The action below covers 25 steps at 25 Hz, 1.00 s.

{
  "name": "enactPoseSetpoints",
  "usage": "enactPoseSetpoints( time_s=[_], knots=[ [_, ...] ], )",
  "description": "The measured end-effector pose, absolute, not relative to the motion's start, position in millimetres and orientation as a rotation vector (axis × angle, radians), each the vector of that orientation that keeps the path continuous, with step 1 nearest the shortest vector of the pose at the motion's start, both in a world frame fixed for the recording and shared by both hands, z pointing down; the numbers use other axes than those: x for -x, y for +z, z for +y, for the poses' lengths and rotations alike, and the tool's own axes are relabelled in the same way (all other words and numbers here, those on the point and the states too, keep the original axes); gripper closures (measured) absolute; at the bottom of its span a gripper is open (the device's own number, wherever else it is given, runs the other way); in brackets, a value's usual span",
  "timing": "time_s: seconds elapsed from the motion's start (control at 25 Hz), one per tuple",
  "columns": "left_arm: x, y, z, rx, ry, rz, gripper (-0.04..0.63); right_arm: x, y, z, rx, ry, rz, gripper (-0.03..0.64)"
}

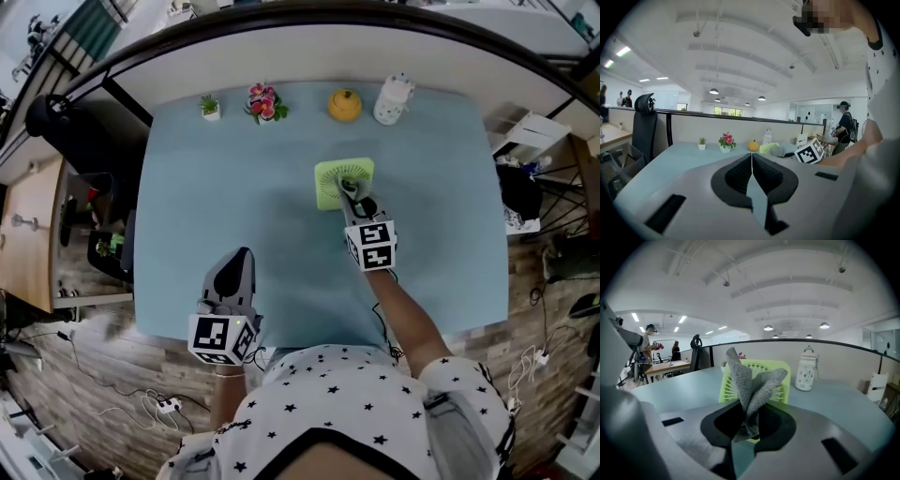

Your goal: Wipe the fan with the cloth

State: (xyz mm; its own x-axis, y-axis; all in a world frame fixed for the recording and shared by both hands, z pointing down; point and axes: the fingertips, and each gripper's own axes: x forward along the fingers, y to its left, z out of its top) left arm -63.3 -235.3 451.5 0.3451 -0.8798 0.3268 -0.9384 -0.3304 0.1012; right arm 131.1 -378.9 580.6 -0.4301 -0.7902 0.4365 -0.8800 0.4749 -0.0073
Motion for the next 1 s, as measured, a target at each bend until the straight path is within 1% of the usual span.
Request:
enactPoseSetpoints(
  time_s=[0.28, 0.56, 0.76, 1.0],
  knots=[
    [46, 448, -241, -2.386, 0.322, -1.575, 0.565, -192, 588, -385, -1.536, 0.368, -2.230, 0.571],
    [44, 447, -238, -2.389, 0.326, -1.571, 0.565, -195, 588, -381, -1.554, 0.379, -2.235, 0.571],
    [52, 446, -233, -2.371, 0.331, -1.600, 0.565, -160, 565, -369, -1.505, 0.367, -2.356, 0.571],
    [62, 444, -227, -2.345, 0.324, -1.637, 0.565, -99, 579, -354, -1.303, 0.331, -2.419, 0.571]
  ],
)
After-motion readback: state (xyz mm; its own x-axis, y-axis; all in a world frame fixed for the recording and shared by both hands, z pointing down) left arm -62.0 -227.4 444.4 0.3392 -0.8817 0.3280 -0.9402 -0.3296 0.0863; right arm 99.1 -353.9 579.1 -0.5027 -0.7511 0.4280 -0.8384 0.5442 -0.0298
